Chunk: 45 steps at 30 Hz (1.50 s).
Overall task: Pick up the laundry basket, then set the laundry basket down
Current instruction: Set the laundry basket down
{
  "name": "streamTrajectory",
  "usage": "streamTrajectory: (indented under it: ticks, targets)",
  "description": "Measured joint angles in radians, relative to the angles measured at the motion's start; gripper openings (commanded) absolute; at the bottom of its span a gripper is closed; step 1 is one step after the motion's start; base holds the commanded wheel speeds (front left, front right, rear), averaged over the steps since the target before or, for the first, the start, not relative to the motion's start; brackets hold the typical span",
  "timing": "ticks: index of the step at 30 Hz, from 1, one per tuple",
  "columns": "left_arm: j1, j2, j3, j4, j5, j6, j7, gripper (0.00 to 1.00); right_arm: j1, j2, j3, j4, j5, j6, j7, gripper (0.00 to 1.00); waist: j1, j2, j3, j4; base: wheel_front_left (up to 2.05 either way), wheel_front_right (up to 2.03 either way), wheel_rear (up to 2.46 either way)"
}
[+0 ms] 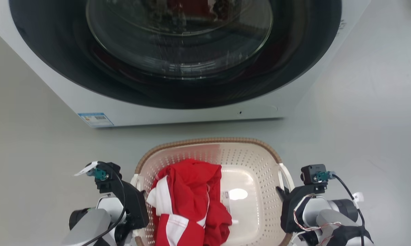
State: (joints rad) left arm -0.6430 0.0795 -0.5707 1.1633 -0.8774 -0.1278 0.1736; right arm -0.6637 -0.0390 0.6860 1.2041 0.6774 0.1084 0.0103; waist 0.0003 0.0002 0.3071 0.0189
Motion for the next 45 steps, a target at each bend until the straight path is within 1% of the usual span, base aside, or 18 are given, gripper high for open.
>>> streamTrajectory:
  ticks: [10, 21, 31, 37, 45]
  targets:
    - [-0.063, 0.014, 0.000, -0.026, 0.008, -0.002, -0.080, 0.00, -0.082, -0.013, 0.006, -0.004, -0.022, -0.004, -0.057, 0.00, -0.0001, 0.0000, 0.149, 0.002, 0.00, 0.00, 0.00]
    - [-0.173, 0.024, -0.001, -0.055, 0.020, -0.003, -0.169, 0.00, -0.197, -0.032, 0.001, -0.017, -0.036, -0.021, -0.123, 0.00, -0.0001, 0.0001, 0.329, 0.008, 0.00, 0.00, 0.00]
    - [-0.261, 0.027, -0.007, -0.067, 0.027, -0.003, -0.224, 0.00, -0.277, -0.046, -0.002, -0.022, -0.047, -0.034, -0.172, 0.00, -0.0001, 0.0000, 0.474, 0.017, 0.00, 0.00, 0.00]
    - [-0.273, 0.021, -0.019, -0.054, 0.035, -0.003, -0.252, 0.00, -0.287, -0.046, -0.001, -0.008, -0.053, -0.037, -0.193, 0.00, -0.0001, 0.0001, 0.531, 0.022, 0.00, 0.00, 0.00]
    - [-0.281, 0.011, -0.028, -0.038, 0.035, -0.003, -0.259, 0.00, -0.290, -0.046, -0.006, 0.004, -0.053, -0.038, -0.206, 0.00, -0.0003, 0.0000, 0.557, 0.027, 0.00, 0.00, 0.00]
